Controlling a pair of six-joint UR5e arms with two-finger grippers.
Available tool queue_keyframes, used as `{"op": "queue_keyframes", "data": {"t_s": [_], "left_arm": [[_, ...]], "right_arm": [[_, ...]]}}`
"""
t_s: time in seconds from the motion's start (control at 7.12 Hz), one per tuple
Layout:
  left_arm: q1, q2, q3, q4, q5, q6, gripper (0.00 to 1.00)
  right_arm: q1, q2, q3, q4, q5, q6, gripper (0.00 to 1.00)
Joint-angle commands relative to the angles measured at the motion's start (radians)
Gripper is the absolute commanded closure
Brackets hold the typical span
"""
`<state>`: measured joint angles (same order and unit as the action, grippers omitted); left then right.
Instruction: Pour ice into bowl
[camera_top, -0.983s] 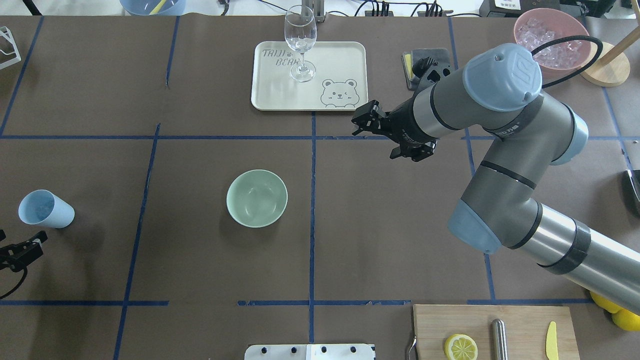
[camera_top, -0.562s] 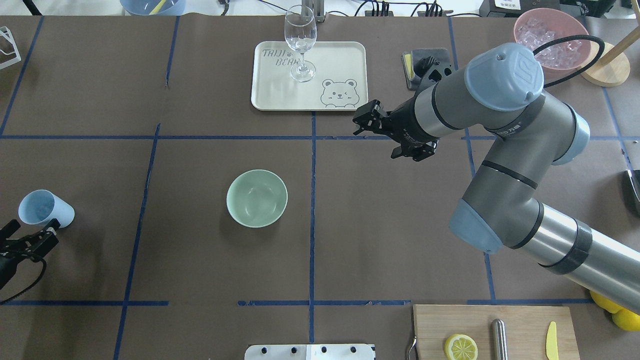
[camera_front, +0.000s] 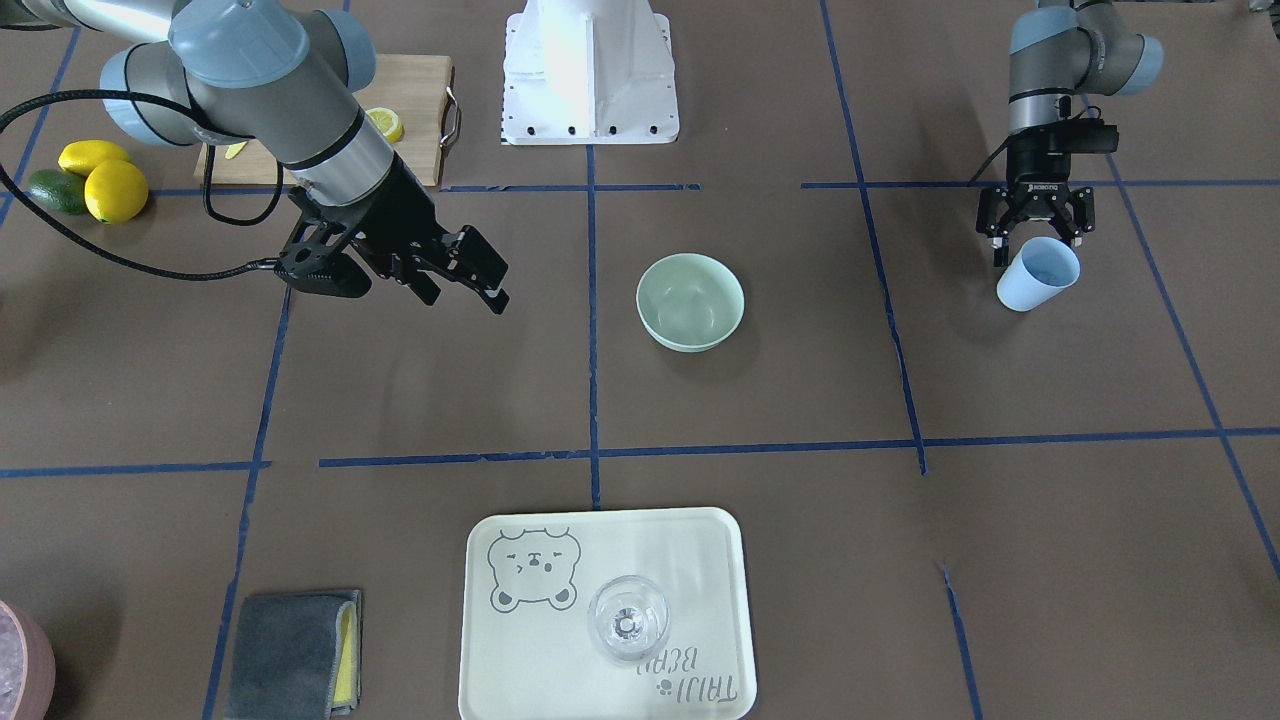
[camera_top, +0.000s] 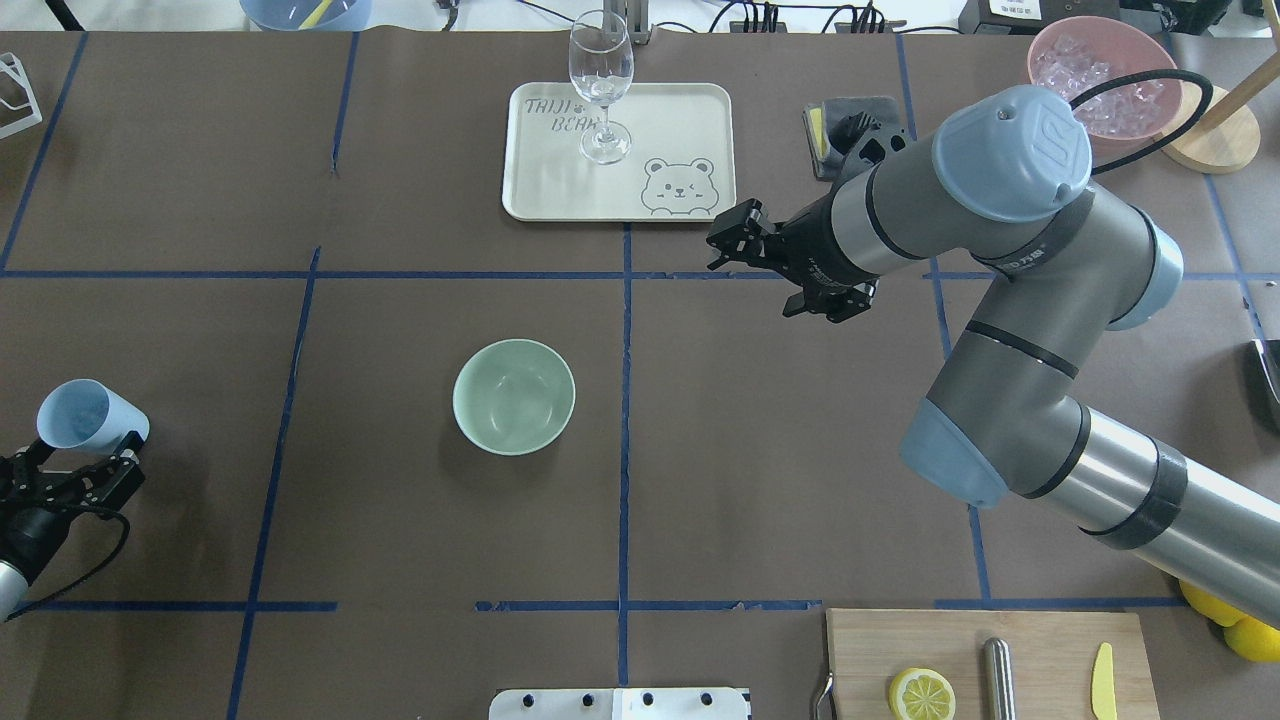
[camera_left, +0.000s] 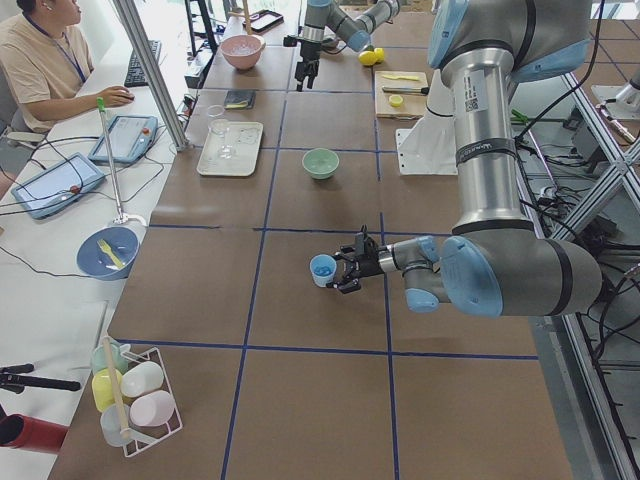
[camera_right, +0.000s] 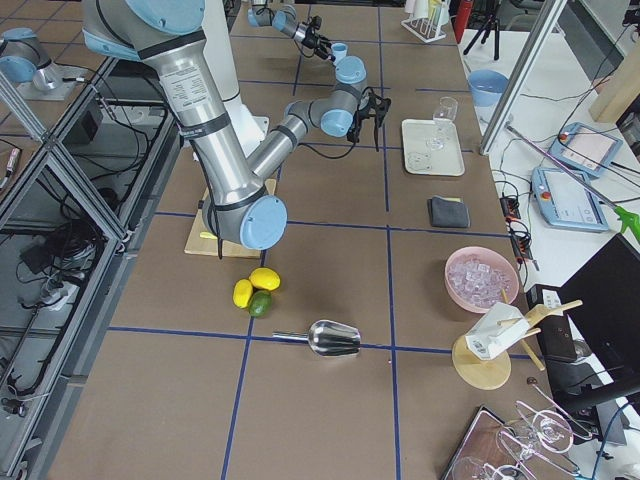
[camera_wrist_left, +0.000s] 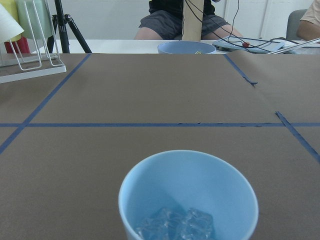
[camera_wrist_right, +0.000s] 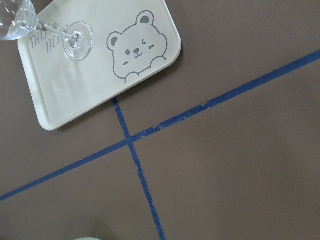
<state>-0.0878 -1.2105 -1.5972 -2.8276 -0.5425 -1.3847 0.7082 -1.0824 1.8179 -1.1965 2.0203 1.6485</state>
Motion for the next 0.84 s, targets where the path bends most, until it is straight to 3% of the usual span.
{"op": "queue_keyframes", "data": {"t_s": [0.0,0.7], "left_arm": [[-0.001,-0.026,0.019,-0.004,0.07,0.049,0.01],[-0.039,-0.076,0.121,0.0,0.068,0.049,0.01]], "right_arm": [[-0.001,-0.014,0.006,0.0,0.002,0.001,0.0],[-0.001,-0.017,0.007,0.0,0.002,0.001,0.0]]}}
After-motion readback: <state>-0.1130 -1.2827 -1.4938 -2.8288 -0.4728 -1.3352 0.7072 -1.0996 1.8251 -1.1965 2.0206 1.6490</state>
